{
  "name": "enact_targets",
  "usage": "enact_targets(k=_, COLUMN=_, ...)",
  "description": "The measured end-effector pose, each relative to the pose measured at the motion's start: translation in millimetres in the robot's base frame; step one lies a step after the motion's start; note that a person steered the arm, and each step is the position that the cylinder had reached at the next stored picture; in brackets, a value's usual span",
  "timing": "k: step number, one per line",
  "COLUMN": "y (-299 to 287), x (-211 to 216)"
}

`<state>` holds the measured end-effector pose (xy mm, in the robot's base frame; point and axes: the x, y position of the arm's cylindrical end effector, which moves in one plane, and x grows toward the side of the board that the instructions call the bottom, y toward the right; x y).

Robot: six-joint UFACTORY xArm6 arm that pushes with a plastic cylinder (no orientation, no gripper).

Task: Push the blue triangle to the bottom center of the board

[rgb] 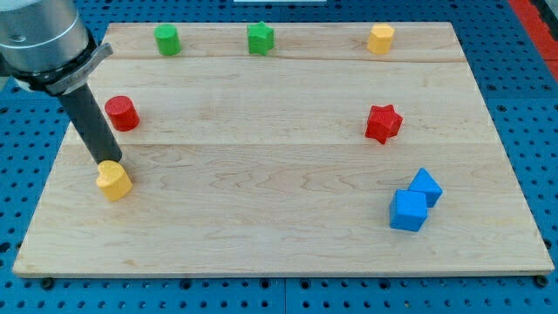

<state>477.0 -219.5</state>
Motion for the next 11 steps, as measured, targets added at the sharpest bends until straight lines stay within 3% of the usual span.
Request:
enact_targets(k=3, y=32.8, x=44.8)
enact_targets(k=4, y=76.9, x=4.1)
enact_targets(k=5, y=176.5, x=-28.0)
enact_targets(k=7, y=326.3, x=9.0)
enact_targets(k=9, y=389.6, x=-11.6)
enact_targets(k=10, y=427.6, x=-2.1)
enact_targets(k=11, y=433.5, x=-2.1)
